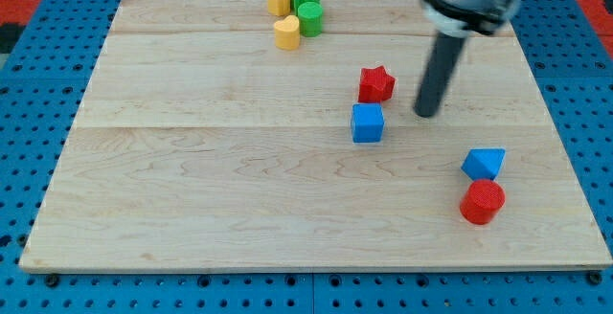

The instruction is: Move the red star above the blue triangle

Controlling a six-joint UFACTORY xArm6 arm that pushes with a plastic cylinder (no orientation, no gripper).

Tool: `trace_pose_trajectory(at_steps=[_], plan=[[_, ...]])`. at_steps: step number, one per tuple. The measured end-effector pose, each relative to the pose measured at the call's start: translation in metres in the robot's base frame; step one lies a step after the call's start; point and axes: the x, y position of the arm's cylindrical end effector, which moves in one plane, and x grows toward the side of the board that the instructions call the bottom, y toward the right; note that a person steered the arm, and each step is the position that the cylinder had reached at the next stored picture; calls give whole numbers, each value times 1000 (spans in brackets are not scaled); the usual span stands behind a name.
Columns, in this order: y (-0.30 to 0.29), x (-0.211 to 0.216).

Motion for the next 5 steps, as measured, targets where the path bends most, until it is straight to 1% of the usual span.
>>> trace_pose_trajectory(at_steps=[1,2,3,4,5], plan=[[-69,-28],[-124,-43],[-175,-72],[-187,-95],[-124,-88]])
